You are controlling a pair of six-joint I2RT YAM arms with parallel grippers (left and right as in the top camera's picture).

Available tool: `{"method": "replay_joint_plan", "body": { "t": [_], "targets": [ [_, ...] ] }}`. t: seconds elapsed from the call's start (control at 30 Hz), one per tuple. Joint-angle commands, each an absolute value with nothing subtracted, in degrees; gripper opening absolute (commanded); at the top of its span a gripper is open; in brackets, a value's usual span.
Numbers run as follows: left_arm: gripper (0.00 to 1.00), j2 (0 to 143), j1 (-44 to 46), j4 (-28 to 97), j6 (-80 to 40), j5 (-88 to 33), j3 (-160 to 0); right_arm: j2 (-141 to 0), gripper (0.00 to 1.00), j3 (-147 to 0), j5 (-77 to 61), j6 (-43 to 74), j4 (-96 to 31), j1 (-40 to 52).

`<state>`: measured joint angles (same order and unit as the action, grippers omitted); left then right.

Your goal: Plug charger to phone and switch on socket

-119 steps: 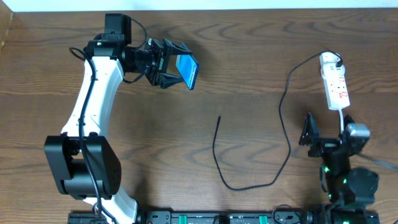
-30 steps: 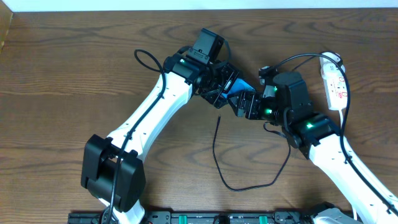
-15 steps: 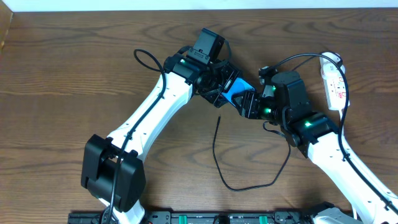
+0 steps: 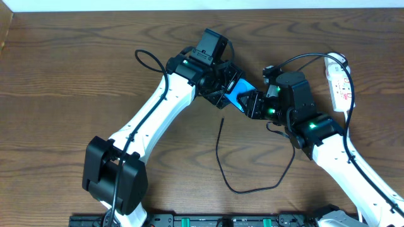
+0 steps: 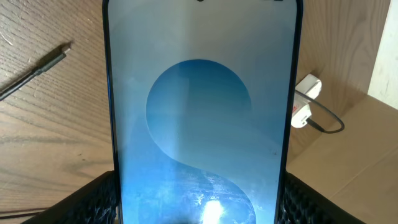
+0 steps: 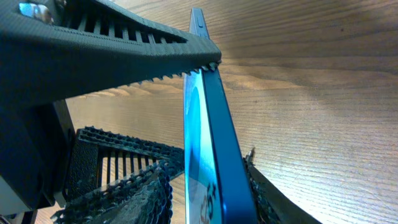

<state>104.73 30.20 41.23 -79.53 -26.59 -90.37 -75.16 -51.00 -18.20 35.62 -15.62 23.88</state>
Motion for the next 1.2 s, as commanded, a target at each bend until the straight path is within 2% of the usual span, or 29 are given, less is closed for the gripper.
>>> {"method": "replay_joint_plan", "body": {
  "t": [0.0,0.37,0.57,0.8,0.83,0.9,1.0,1.17],
  "targets": [
    [0.07,103.2,31.0,41.0,-79.8,-26.3,-91.7,-75.2,0.32,-51.9,-17.9,35.8,-15.2,24.2],
    [0.07,103.2,31.1,41.0,-79.8,-26.3,-91.7,-75.2,0.21,-51.9,-17.9,35.8,-15.0,24.2],
    [0.07,103.2,31.1,41.0,-79.8,-26.3,-91.7,-75.2,0.02,-51.9,-17.8,35.8,-15.0,24.2],
    [0.08,103.2,31.1,41.0,-79.8,-26.3,-91.7,-75.2,0.01,-51.9,-16.5,35.7,-15.2,24.2],
    [0.13,103.2,31.0,41.0,-79.8,-26.3,-91.7,-75.2,0.01,-51.9,-16.1,35.7,-15.3,24.2],
    [0.32,103.2,30.9,41.0,-79.7,-26.3,-91.7,-75.2,0.01,-51.9,-15.1,35.7,-15.7,24.2],
    [0.50,103.2,30.2,41.0,-79.5,-26.3,-91.7,-75.2,0.01,-51.9,-13.3,35.7,-16.3,24.2],
    [0.61,103.2,27.6,40.8,-77.7,-28.9,-91.7,-75.2,0.01,-51.9,-12.1,35.7,-16.6,23.2]
  ]
}}
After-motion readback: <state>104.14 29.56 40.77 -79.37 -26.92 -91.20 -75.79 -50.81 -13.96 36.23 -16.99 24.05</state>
